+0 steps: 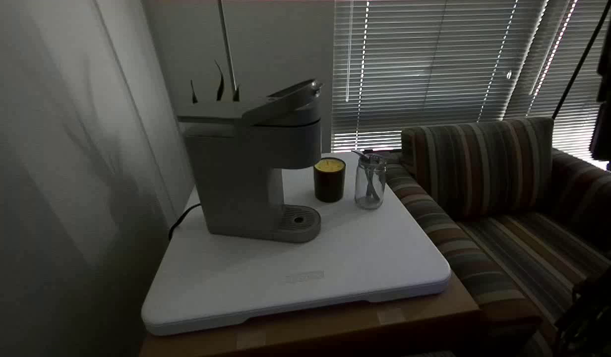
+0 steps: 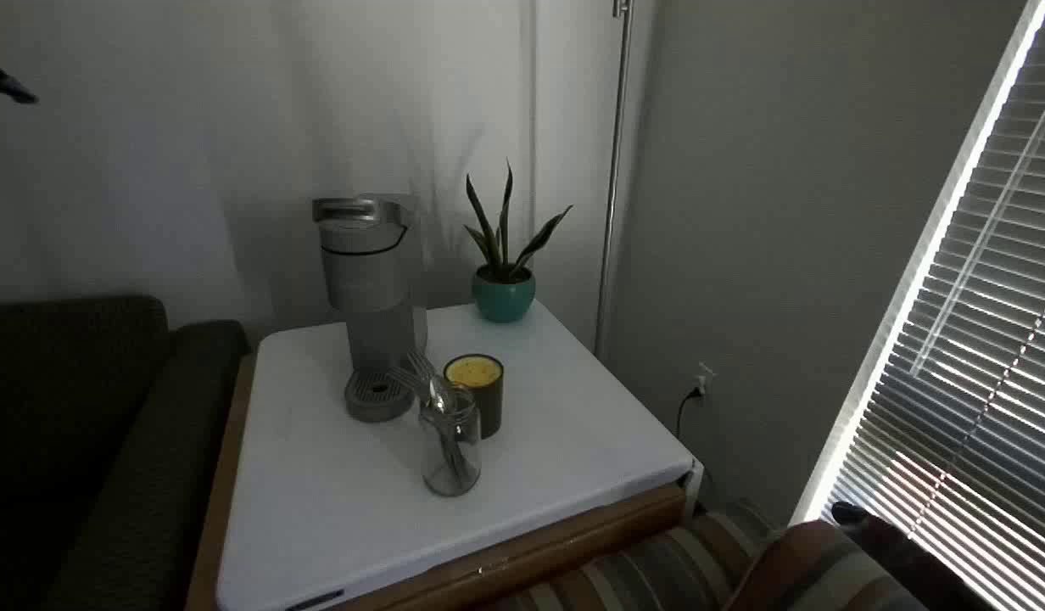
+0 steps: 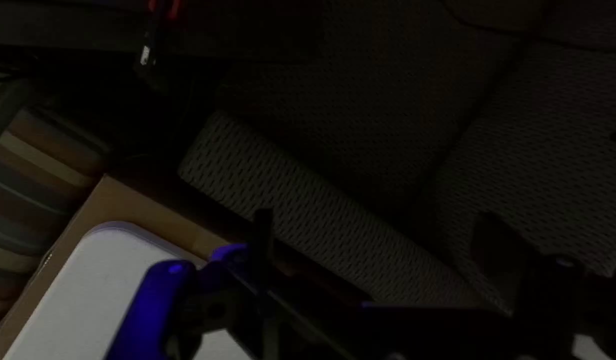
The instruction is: Close the lid of the coffee maker
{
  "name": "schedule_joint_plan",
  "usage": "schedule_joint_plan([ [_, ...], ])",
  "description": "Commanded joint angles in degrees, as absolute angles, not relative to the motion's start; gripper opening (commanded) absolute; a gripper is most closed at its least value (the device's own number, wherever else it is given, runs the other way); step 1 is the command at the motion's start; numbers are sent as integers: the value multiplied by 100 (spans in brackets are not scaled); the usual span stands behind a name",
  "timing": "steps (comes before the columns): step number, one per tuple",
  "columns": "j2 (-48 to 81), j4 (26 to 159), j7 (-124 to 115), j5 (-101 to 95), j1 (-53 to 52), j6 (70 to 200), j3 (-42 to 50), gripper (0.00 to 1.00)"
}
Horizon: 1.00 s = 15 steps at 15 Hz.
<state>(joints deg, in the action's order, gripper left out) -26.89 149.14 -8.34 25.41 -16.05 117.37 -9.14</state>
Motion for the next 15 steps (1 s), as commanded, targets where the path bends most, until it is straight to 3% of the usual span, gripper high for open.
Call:
schedule_joint_plan([
  [1, -2697, 14900, -811, 2567, -1526, 11701, -982, 100],
  [9, -2444, 15027, -1346, 3773, -1429, 13846, -845, 100],
  [10, -2575, 14943, -1349, 3451, -1416, 13364, -918, 100],
  [15, -2564, 14942, -1347, 3483, -1424, 13435, -938, 100],
])
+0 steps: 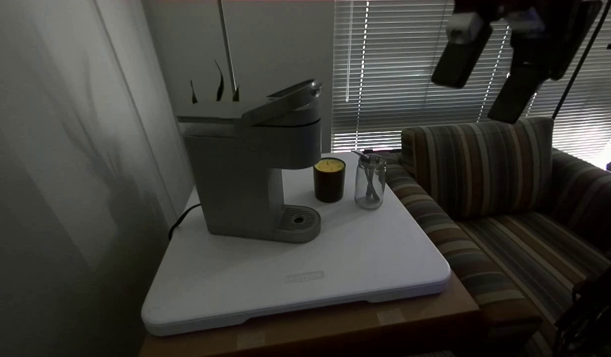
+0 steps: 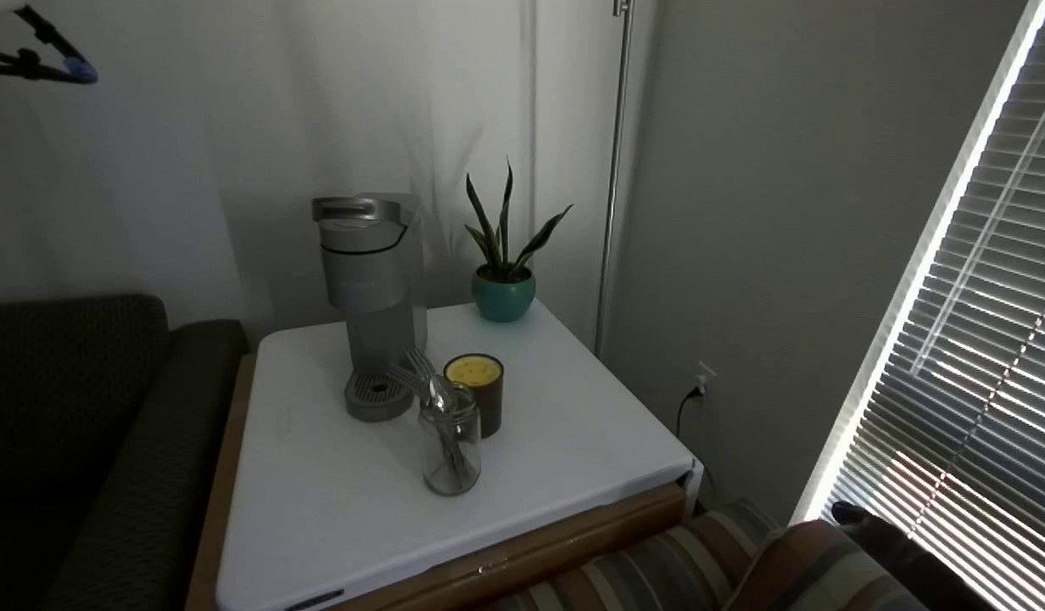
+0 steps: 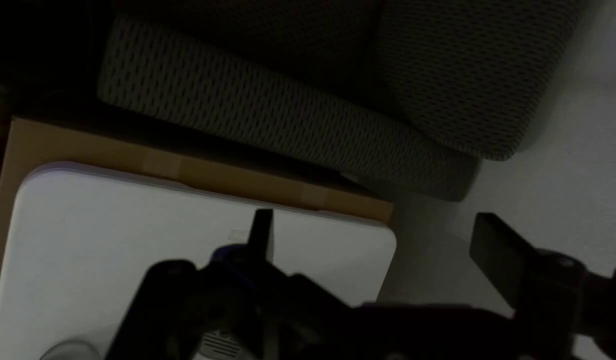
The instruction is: Close the lid of the coffee maker
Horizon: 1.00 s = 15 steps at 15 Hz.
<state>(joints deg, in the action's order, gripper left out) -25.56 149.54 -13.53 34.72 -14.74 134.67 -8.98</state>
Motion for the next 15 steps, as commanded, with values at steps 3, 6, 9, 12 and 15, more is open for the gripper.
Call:
schedule_joint_plan([
  [3, -2356, 14909, -1518, 3874, -1390, 14315, -984, 100],
  [6, -2040, 14708, -1703, 4305, -1385, 15289, -943, 100],
  [9, -1567, 14570, -1634, 4857, -1415, 16514, -904, 100],
  [12, -1800, 14716, -1709, 4681, -1397, 16337, -939, 100],
  [15, -1670, 14657, -1706, 4688, -1397, 16411, -938, 100],
])
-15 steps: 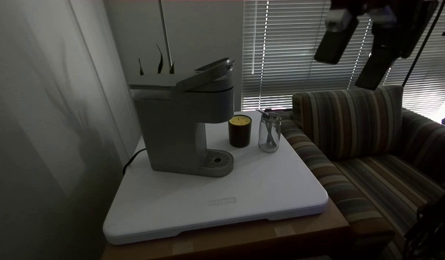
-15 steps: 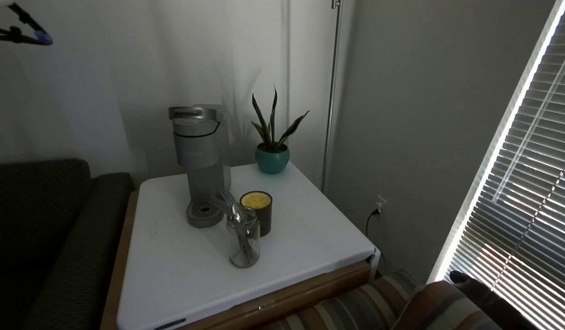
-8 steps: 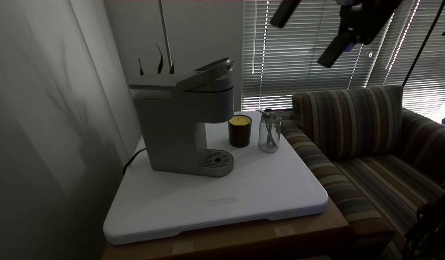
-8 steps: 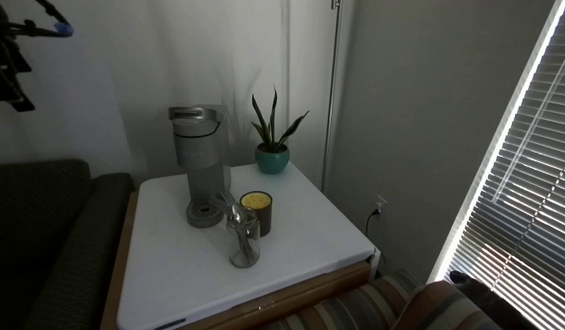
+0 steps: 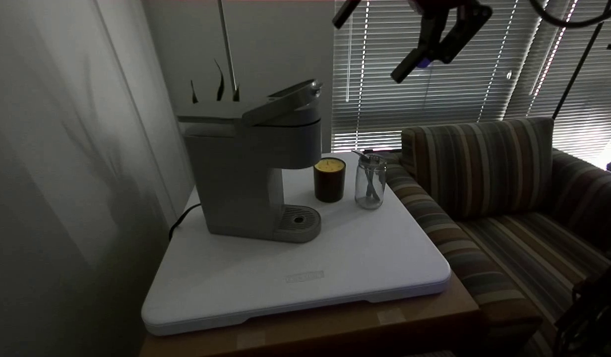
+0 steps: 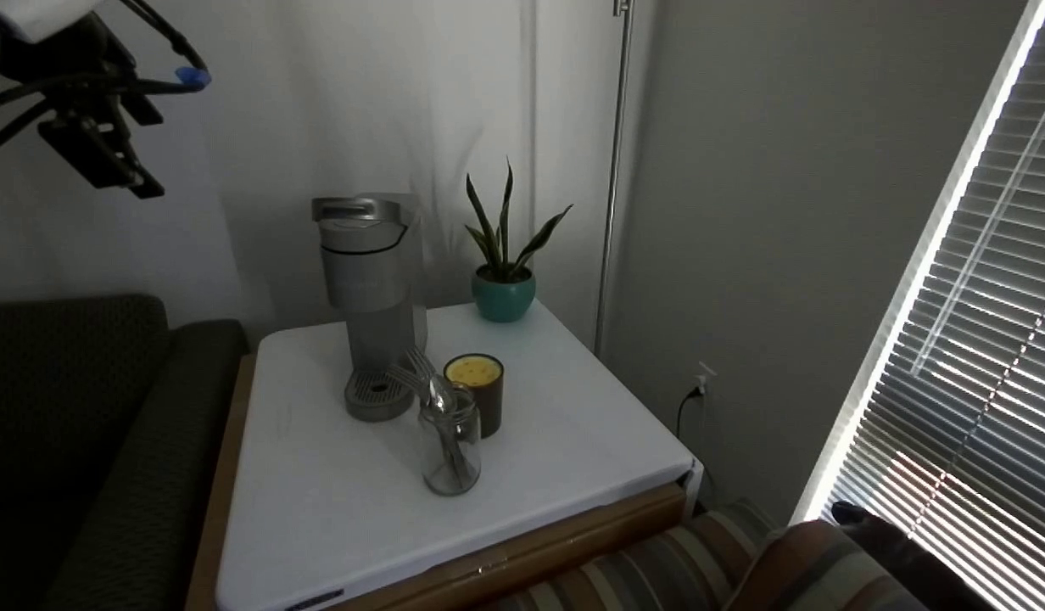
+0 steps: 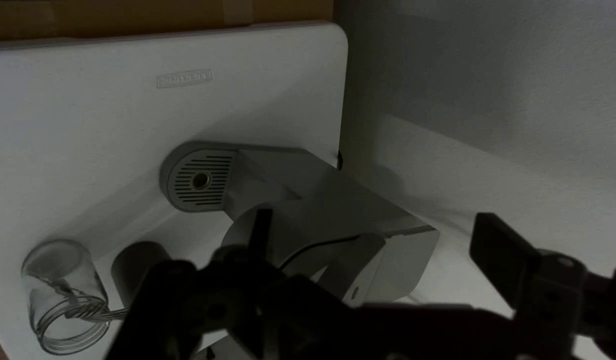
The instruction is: Close the lid of the coffee maker
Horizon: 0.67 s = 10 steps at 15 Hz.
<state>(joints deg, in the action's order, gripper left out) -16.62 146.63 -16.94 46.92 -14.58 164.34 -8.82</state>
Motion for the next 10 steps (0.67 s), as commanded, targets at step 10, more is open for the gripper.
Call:
schedule_joint_plan([
  [10, -1010, 13706, -459, 4964, -1627, 16687, -274, 100],
])
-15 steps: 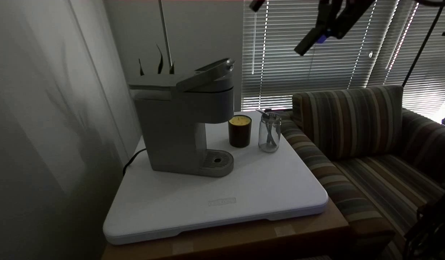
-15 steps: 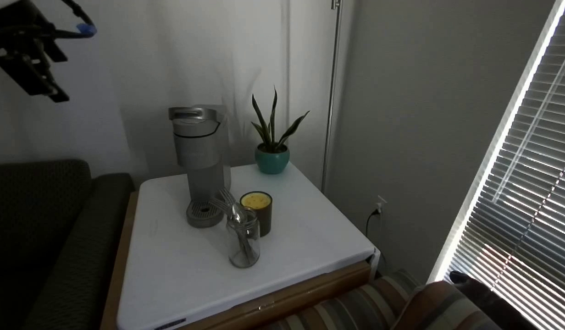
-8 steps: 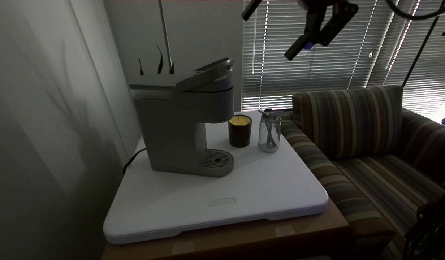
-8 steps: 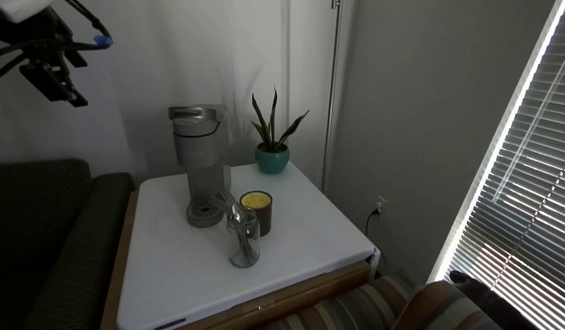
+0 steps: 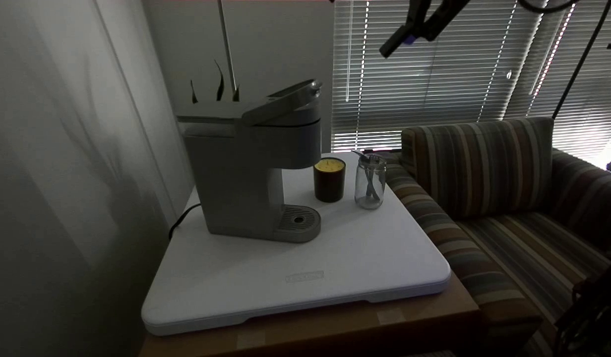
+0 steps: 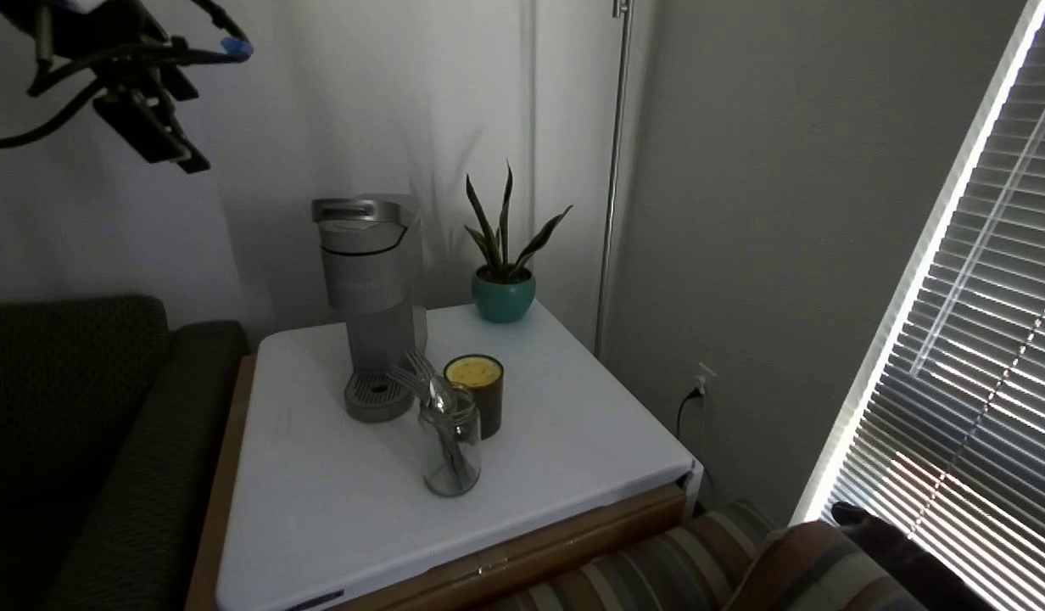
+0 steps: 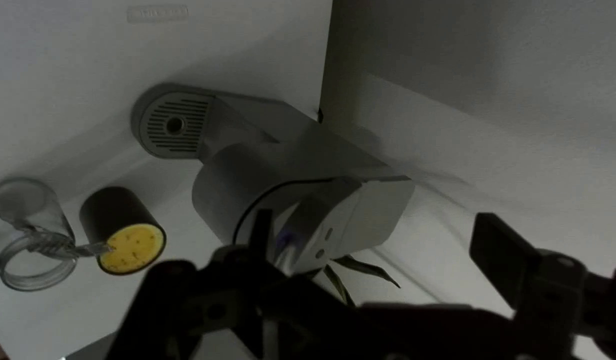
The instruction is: Close the lid of the coffee maker
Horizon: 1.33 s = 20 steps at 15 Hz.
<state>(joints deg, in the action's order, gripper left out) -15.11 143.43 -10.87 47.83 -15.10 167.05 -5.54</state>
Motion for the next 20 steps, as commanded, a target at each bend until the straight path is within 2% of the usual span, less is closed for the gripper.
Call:
schedule_joint_plan([
  [1, -866, 13466, -173, 5122, -1713, 16671, -166, 100],
  [9, 748, 11860, 1774, 6704, -1739, 16404, 51, 98],
  [10, 824, 11820, 1871, 6833, -1707, 16447, 44, 74],
  [11, 867, 11814, 1918, 6925, -1679, 16496, 44, 74],
  [20, 658, 12072, 2674, 8235, -1507, 16900, 22, 12],
])
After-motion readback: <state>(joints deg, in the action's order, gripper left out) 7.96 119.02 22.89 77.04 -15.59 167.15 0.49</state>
